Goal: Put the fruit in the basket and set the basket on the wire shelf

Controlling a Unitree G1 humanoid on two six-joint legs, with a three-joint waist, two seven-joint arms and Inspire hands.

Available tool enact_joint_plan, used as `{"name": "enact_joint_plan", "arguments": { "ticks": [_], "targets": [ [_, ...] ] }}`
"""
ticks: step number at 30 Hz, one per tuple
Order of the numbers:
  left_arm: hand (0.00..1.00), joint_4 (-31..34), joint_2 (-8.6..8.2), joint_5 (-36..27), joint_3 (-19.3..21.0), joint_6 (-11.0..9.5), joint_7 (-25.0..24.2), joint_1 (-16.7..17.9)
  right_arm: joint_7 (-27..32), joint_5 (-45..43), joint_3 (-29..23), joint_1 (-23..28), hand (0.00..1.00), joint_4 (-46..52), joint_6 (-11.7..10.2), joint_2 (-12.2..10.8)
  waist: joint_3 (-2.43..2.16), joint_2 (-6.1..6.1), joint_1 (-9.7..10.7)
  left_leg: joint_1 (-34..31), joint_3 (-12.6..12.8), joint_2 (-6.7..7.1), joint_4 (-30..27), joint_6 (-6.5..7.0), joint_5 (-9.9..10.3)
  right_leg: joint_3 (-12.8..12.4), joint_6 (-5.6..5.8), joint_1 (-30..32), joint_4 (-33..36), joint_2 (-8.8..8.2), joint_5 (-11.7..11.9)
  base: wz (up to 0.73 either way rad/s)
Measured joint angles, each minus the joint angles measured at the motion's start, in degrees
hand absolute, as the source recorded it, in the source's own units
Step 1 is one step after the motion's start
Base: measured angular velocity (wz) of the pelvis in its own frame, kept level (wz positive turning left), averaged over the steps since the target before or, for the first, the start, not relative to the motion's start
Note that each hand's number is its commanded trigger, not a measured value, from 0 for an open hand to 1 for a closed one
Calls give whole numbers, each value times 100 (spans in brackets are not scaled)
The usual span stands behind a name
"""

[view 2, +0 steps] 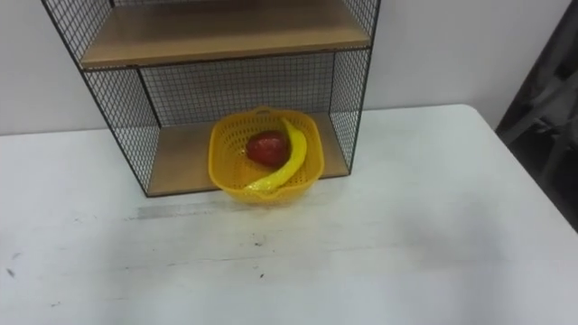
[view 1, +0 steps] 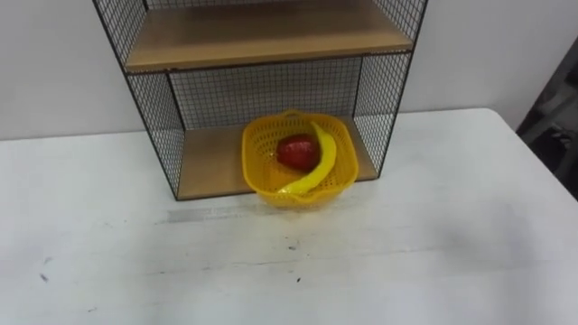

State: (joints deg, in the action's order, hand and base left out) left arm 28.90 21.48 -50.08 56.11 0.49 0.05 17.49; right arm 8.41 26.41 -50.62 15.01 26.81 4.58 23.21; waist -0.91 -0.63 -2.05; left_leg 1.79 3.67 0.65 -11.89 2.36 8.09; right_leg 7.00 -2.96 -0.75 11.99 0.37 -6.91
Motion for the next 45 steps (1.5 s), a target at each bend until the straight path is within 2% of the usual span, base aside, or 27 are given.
{"name": "enact_joint_plan", "arguments": {
  "ticks": [1,2,4,6,8,9,11,13,14,16,17,19,23,25,29,32,34,35,37,38,42,45],
  "targets": [
    [0,-4,112,-193,337,-135,341,1,264,-4,-249,23,0,-1,-95,88,-14,-6,-17,-23,19,1,0,0,1,-35,10,56,53,1,-28,-5],
    [0,-11,164,-247,499,-220,518,5,407,-12,-359,25,0,-1,-157,120,-24,3,-30,-21,30,4,1,0,1,-52,11,76,91,0,-38,-7],
    [0,-210,258,-351,1065,-669,1098,130,1071,31,-729,64,0,-51,-433,251,-33,-24,-45,-17,52,7,-1,3,4,-42,20,102,142,-18,-76,-5],
    [0,-533,292,-456,1389,-866,1499,266,1489,207,-958,157,0,-380,-665,349,-35,-21,-43,-17,44,10,-6,-1,6,-48,30,114,187,-21,-117,0],
    [0,-1005,292,-591,1584,-976,1946,463,1953,446,-1099,193,0,-797,-720,382,-31,-28,-37,-20,38,9,-8,-8,11,-55,36,116,191,-13,-132,0],
    [0,-1462,292,-814,1611,-1013,2197,561,2244,704,-1188,208,0,-1112,-755,386,-29,-32,-32,-25,27,9,-10,-1,15,-51,39,115,190,-14,-137,6],
    [0,-2176,290,-1260,1574,-1019,2584,753,2628,1307,-1205,351,0,-1613,-848,392,-26,-45,-19,-64,12,7,-67,5,46,-21,39,116,188,-21,-140,9],
    [0,-3340,284,-1377,1476,-1028,3002,921,2926,2028,-1205,555,0,-2593,-891,391,-31,-24,71,-153,-71,25,-99,13,65,105,62,145,189,-67,-173,23],
    [0,-3614,273,-1452,1433,-1029,3087,922,2997,2175,-1203,593,0,-2865,-891,391,-31,-15,89,-166,-72,28,-99,13,65,110,62,152,191,-72,-173,19],
    [0,-4695,240,-1752,1177,-1035,3326,911,3205,2845,-1191,653,0,-3986,-899,390,-31,-10,90,-210,-87,37,-122,21,70,120,62,176,192,-81,-176,9],
    [0,-4962,240,-1830,1114,-1035,3350,908,3222,2992,-1187,637,0,-4270,-915,391,-31,-11,90,-232,-93,37,-137,25,72,125,62,185,190,-81,-176,6],
    [0,-5931,241,-1979,978,-1035,3427,877,3330,3478,-1149,653,0,-5257,-961,384,-22,-24,87,-253,-102,39,-144,28,75,135,62,194,187,-81,-175,0],
    [0,-7271,314,-2019,879,-1046,3362,722,3330,3622,-1128,727,0,-6519,-1110,383,-18,-33,97,-259,-147,46,-171,21,90,174,59,173,191,-86,-177,6],
    [0,-8075,315,-2018,752,-1046,3232,681,3163,3581,-892,869,0,-7377,-1183,367,-15,-33,100,-250,-162,40,-173,20,100,196,57,143,168,-84,-178,5],
    [0,-9011,273,-1932,469,-1050,2997,638,2925,3470,-494,862,0,-8603,-1230,230,-19,-19,94,-236,-144,25,-175,13,105,200,56,127,167,-82,-179,1],
    [0,-9343,33,-1773,174,-1050,2710,615,2691,3390,-87,804,0,-9319,-1232,-145,-23,21,100,-227,-138,13,-174,-5,122,188,52,117,168,-72,-181,0],
    [0,-9375,-338,-1262,-278,-1054,2536,593,2597,3271,235,636,0,-9666,-1222,-415,-22,21,157,-219,-128,13,-179,-5,122,159,53,112,166,-66,-181,0],
    [0,-9418,-402,-1171,-407,-1053,2487,568,2588,3225,332,582,0,-9719,-1222,-472,-21,20,158,-211,-123,13,-179,-4,123,150,53,111,166,-65,-181,-6],
    [0,-9642,-636,-566,-936,-1040,2275,416,2550,2771,898,376,0,-9862,-1206,-695,-18,15,179,-188,-91,6,-174,4,128,109,54,99,165,-54,-180,-10],
    [0,-9665,-703,-396,-1017,-1026,2227,361,2514,2637,963,330,0,-9871,-1200,-753,-18,15,185,-186,-91,6,-176,5,128,108,56,92,164,-54,-179,-4],
    [0,-9770,-1021,852,-1974,-828,1722,203,2193,1711,1759,46,0,-10057,-1005,-870,-11,25,189,-68,-28,6,-114,3,127,91,53,4,168,-64,-173,-4],
    [0,-9782,-1126,1842,-2605,-621,1374,207,1917,893,2412,-61,0,-10058,-829,-884,-10,29,174,30,45,-9,-64,1,126,79,53,-37,165,-71,-173,-2]
  ]
}}
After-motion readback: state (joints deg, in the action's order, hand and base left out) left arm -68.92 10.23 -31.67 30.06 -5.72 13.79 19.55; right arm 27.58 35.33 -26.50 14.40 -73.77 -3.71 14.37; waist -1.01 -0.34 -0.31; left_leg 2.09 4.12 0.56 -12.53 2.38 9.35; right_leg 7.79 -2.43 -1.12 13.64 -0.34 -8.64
